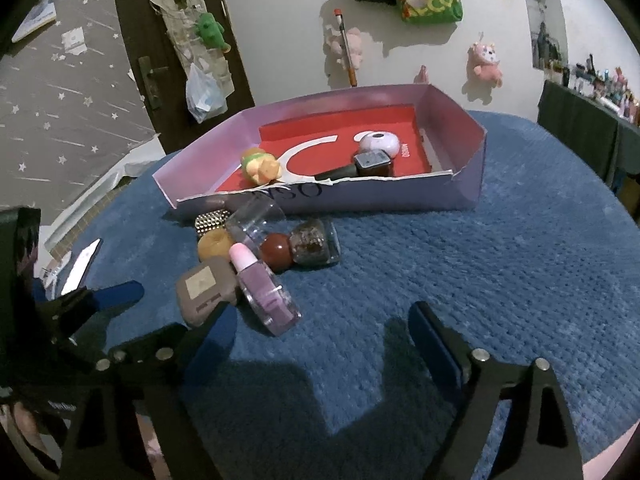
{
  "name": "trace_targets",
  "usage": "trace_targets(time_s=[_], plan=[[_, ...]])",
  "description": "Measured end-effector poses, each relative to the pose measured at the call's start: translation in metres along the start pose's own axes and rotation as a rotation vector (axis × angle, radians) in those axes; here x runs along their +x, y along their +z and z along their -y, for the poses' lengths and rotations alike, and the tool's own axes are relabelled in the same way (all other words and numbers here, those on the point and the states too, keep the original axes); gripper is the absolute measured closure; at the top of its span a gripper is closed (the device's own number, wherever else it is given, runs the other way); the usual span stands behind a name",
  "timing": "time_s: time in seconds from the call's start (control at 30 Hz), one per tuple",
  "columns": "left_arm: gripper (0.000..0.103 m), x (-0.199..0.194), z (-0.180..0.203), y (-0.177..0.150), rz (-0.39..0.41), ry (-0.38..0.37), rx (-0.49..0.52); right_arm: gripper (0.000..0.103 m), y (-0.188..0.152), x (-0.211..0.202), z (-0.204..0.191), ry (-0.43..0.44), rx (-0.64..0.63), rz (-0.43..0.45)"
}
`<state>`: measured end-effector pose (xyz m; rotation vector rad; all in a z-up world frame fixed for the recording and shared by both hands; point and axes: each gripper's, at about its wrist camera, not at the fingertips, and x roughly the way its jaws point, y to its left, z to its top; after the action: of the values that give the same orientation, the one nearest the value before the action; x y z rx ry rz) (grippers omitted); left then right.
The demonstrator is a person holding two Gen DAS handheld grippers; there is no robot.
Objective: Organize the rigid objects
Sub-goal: 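Grasp the pink nail polish bottle with the right tool while the left tool grasps the grey square case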
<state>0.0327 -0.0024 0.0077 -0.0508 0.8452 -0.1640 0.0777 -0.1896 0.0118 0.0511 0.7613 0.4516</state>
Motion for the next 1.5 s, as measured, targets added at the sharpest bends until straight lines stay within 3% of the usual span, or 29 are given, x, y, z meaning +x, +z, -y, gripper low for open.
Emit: trace_targets(time_s=[0.37,0.6,0.77,0.93,1.13,1.3,1.5], plan=[[0.001,0.01,0.01,0.009,0.006,-0.016,0.06,0.04,0.013,0.018,0.003,0.119,0.038,-0.068],[0.02,0.014,0.009,0.013,0.011,-0.011,0.073,0.065,0.02,0.027,-0.002,0.194,0.038,-0.099],[0.031,0.013,0.012,0.014,0.016,-0.036,0.086,0.067,0.022,0.028,-0.005,0.199,0.029,-0.102],[0.052,0.011,0.018,0.013,0.019,-0.061,0.098,0.073,0.02,0.024,-0.003,0.217,0.042,-0.096],[0.052,0.004,0.011,0.008,0.021,-0.051,0.08,0.076,0.015,0.011,-0.002,0.207,0.042,-0.077],[0.052,-0.003,-0.01,0.003,0.024,-0.005,0.029,0.077,0.003,0.002,-0.011,0.163,-0.026,-0.052],[0.052,-0.004,-0.026,0.002,0.021,-0.012,-0.016,0.077,-0.013,-0.002,-0.025,0.113,-0.134,0.005]])
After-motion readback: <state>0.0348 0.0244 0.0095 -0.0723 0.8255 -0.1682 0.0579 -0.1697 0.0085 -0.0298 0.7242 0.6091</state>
